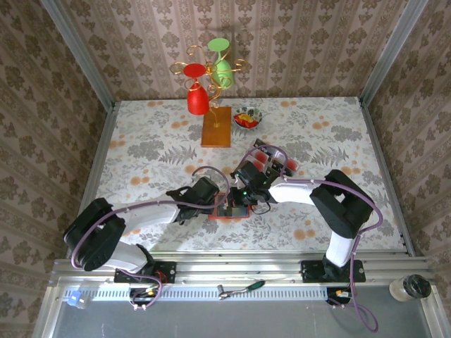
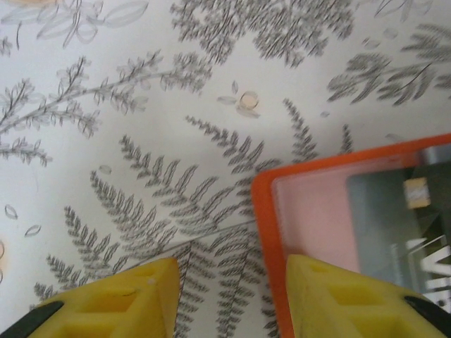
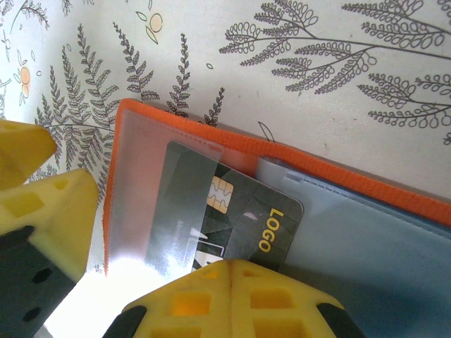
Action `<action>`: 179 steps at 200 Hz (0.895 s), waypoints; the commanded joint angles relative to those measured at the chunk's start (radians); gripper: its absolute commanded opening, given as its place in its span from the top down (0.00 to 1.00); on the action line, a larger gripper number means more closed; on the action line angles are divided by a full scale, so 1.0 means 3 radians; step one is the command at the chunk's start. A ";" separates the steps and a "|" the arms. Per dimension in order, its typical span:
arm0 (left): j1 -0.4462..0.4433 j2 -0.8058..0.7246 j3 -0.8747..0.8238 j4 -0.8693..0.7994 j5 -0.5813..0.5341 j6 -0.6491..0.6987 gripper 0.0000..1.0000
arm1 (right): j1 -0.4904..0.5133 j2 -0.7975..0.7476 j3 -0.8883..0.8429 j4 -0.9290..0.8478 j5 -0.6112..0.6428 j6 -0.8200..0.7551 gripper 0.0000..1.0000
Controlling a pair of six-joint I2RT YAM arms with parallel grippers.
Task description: Put the credit cards into the card holder
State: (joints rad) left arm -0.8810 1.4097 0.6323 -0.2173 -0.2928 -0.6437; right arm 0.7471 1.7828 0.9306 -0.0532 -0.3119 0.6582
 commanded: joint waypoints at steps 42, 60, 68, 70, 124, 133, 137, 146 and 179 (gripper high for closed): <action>0.0032 0.0129 -0.0060 -0.0064 -0.0042 -0.0069 0.56 | 0.0071 0.0145 0.0156 -0.0147 -0.0009 0.0017 0.95; 0.0032 0.0162 -0.0047 -0.0043 -0.0039 -0.0054 0.56 | 0.0104 0.0197 0.0222 -0.0166 -0.0009 0.0020 0.95; 0.0028 0.0167 -0.0047 -0.0031 -0.0034 -0.0053 0.57 | 0.0123 0.0224 0.0250 -0.0174 -0.0015 0.0021 0.96; 0.0031 0.0171 -0.0050 -0.0031 -0.0032 -0.0053 0.57 | 0.0124 0.0230 0.0257 -0.0174 -0.0015 0.0020 0.96; 0.0031 0.0141 -0.0063 -0.0014 -0.0031 -0.0043 0.57 | 0.0163 0.0215 0.0365 -0.0269 0.0007 -0.0004 0.96; 0.0029 0.0128 -0.0068 -0.0021 -0.0031 -0.0042 0.57 | 0.0157 0.0153 0.0360 -0.0295 0.0030 -0.0015 0.96; 0.0031 0.0120 -0.0068 -0.0024 -0.0040 -0.0043 0.57 | 0.0156 0.0119 0.0356 -0.0310 0.0044 -0.0021 0.96; 0.0032 0.0099 -0.0070 -0.0039 -0.0039 -0.0051 0.57 | 0.0153 0.0042 0.0344 -0.0341 0.0083 -0.0031 0.96; 0.0055 -0.0032 -0.0131 -0.0084 -0.0067 -0.0062 0.57 | 0.0142 -0.0139 0.0288 -0.0413 0.0160 -0.0067 0.96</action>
State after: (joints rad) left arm -0.8753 1.4425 0.6163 -0.2203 -0.2932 -0.6529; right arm 0.7883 1.8019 1.0176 -0.1307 -0.2947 0.6567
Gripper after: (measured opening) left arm 0.434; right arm 0.067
